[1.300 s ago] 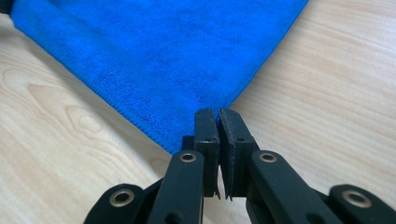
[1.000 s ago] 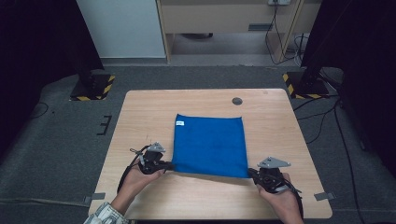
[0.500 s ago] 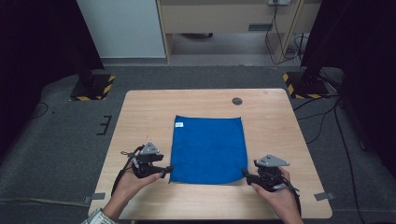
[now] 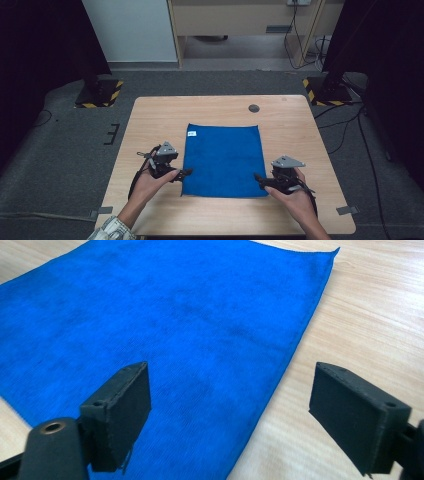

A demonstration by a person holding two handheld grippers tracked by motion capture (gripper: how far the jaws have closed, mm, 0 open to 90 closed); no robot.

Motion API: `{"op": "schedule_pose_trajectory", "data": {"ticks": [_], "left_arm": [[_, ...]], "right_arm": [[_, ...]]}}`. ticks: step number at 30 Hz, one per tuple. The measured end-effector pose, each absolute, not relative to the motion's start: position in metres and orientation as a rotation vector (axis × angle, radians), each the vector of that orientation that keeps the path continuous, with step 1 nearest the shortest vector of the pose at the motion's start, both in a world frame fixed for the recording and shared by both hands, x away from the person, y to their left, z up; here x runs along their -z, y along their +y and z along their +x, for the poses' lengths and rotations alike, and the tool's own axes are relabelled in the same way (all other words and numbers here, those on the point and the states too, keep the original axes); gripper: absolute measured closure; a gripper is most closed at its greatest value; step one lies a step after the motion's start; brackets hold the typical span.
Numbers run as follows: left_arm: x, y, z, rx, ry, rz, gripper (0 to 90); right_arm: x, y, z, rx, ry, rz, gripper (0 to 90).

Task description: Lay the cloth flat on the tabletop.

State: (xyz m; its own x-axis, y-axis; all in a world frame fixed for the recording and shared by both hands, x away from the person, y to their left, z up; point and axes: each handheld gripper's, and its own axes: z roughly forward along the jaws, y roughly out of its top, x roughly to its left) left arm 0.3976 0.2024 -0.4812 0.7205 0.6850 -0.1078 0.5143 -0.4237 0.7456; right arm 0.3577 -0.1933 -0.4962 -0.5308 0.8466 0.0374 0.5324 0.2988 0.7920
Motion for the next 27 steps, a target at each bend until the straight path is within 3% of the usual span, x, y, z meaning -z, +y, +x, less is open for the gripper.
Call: {"op": "schedule_pose_trajectory", "data": {"ticks": [14,27], "left_arm": [[0.484,0.196,0.426,-0.291,0.923,2.106,5.4],[0.467,0.191,0.449,-0.307,0.874,2.123,5.3]], "right_arm": [[0.498,-0.173,0.385,-1.108,2.237,1.196,9.9],[0.493,-0.138,0.394,-1.124,2.314,1.106,11.0]]}}
